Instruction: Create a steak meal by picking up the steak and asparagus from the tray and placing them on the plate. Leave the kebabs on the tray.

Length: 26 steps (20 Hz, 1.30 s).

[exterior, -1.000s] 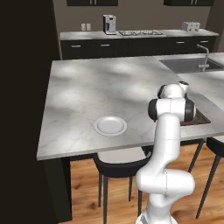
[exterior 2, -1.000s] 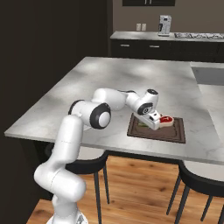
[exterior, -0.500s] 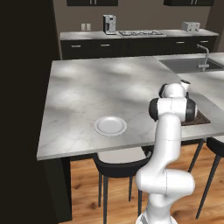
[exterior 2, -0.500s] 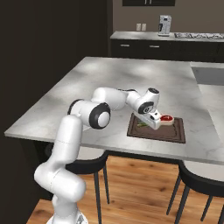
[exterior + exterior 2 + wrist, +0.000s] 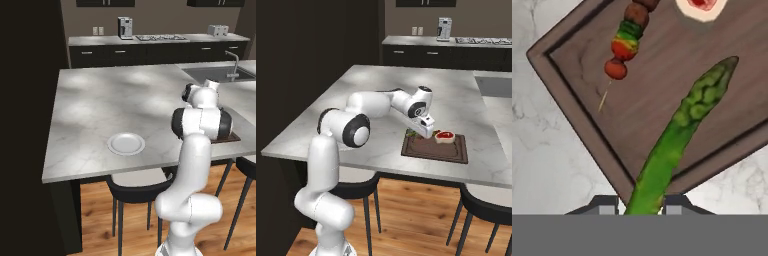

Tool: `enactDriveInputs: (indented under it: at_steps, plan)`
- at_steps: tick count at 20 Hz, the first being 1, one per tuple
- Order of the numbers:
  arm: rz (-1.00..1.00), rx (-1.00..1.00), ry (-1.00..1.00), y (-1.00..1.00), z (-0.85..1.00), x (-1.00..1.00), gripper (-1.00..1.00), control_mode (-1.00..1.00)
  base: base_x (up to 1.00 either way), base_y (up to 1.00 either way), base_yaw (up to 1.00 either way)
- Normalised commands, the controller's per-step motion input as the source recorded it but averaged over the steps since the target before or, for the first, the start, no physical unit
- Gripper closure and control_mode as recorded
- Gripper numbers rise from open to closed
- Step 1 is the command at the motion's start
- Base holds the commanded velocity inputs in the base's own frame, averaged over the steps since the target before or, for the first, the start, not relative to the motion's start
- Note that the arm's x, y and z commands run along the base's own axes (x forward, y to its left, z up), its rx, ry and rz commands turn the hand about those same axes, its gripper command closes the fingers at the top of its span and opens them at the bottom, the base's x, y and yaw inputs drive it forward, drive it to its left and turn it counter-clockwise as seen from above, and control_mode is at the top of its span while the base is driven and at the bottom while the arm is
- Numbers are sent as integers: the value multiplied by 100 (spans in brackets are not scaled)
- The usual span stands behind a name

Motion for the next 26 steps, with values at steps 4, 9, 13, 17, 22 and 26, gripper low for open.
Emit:
enactDriveInputs:
  at_steps: [4, 9, 13, 17, 22, 26]
  plan:
    - [3, -10, 0, 98, 38, -66, 100, -100, 0, 0, 0]
    - [6, -11, 0, 100, 20, -71, 100, -100, 0, 0, 0]
    - [4, -4, 0, 100, 16, -45, 100, -100, 0, 0, 0]
    - [4, 0, 0, 100, 29, -23, 100, -100, 0, 0, 0]
    - [3, 0, 2, 100, 20, -7, 100, -100, 0, 0, 0]
    - [6, 0, 4, 99, 1, 0, 100, -100, 0, 0, 0]
